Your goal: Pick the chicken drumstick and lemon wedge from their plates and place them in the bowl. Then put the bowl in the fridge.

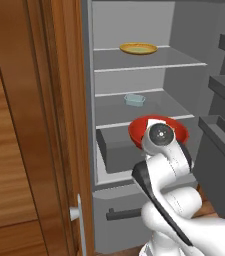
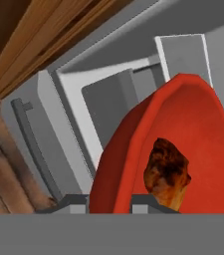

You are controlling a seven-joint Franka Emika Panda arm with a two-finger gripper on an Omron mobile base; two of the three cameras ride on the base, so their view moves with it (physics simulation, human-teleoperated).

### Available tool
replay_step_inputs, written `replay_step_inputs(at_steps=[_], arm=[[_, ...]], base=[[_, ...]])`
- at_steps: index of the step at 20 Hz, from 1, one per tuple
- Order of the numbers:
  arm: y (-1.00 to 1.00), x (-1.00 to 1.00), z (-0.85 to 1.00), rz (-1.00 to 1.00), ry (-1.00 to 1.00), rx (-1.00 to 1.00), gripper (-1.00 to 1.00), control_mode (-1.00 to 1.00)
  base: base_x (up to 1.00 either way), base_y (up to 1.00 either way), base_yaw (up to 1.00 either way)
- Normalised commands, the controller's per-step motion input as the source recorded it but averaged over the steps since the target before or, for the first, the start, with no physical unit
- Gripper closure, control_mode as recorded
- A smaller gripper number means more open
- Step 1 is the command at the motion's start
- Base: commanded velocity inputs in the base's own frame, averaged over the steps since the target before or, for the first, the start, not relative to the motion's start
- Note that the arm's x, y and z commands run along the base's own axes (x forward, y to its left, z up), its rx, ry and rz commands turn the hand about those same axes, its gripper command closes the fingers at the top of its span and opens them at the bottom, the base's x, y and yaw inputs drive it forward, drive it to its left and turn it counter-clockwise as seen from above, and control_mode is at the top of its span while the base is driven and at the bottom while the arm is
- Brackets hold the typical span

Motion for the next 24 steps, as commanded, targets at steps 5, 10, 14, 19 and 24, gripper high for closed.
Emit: replay_step_inputs(at_steps=[5,10,14,19,24], arm=[[0.00,0.00,0.23,0.27,0.00,-0.08,1.00,-1.00],[0.00,0.06,0.27,0.09,0.00,0.00,1.00,-1.00],[-0.03,0.17,0.13,0.01,0.00,0.01,1.00,-1.00],[-0.02,0.33,0.05,0.00,0.00,0.02,1.00,-1.00],[-0.03,0.46,0.00,0.02,0.00,0.07,1.00,-1.00]], base=[[0.00,0.00,0.00],[0.00,0.00,0.00],[0.00,0.00,0.00],[0.00,0.00,0.00],[0.00,0.00,0.00]])
